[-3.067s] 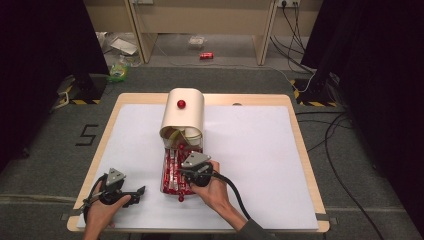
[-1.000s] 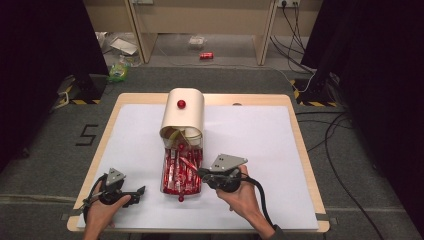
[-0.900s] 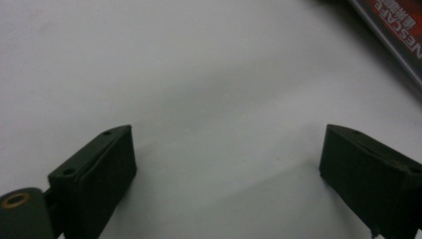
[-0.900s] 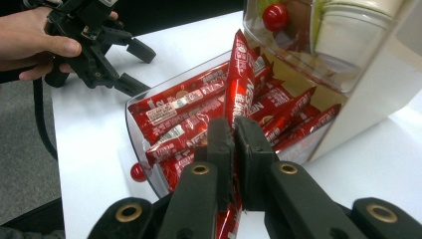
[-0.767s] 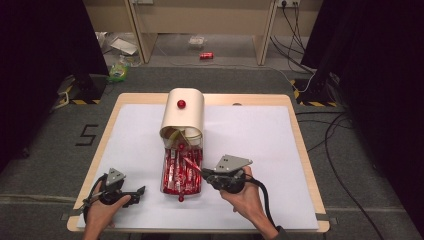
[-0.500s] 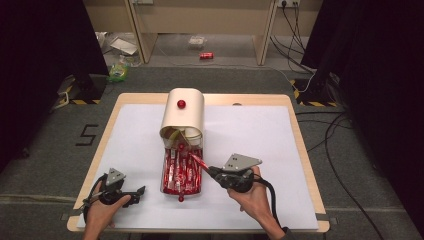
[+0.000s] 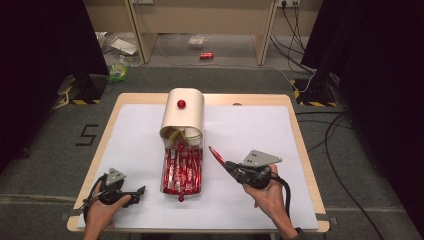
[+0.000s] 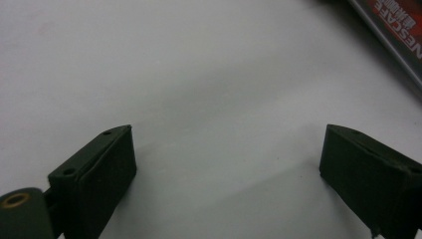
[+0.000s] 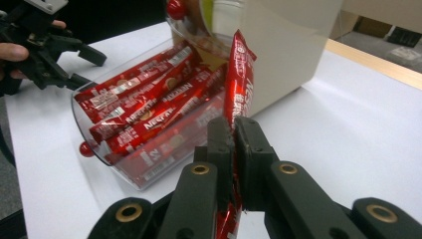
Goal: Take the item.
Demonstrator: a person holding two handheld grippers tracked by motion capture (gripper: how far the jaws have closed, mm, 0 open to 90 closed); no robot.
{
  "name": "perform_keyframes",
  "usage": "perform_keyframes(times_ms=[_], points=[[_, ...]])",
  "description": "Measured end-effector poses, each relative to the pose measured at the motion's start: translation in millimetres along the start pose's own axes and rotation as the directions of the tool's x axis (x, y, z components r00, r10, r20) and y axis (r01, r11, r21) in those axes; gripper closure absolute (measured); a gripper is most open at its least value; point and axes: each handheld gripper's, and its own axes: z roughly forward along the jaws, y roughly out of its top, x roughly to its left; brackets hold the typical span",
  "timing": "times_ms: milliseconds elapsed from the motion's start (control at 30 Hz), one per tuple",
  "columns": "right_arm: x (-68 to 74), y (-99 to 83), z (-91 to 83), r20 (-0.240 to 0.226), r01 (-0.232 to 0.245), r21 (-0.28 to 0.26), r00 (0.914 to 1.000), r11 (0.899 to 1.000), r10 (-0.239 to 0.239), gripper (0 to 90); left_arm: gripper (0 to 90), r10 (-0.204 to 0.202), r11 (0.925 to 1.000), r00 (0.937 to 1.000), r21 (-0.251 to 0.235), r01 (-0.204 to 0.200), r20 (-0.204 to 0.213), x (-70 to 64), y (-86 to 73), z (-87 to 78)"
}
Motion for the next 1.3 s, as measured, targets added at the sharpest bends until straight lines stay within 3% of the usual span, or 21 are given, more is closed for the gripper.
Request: perform_keyframes(times_ms=[667,1300], points=[[-29.8,-11.7,-5.5,0.074,-0.051,0.009,0.9959,0.999,0.050,86.1,6.8,0.000,1.0000,1.0000,0.000,0.000,0.000,0.0,0.0,0.0],[-59.2,-23.8,-14.3,0.141,-0.114,0.003,0.9836,0.993,0.113,86.1,6.8,0.000,1.0000,1.0000,0.001,0.000,0.000,0.0,0.0,0.0]])
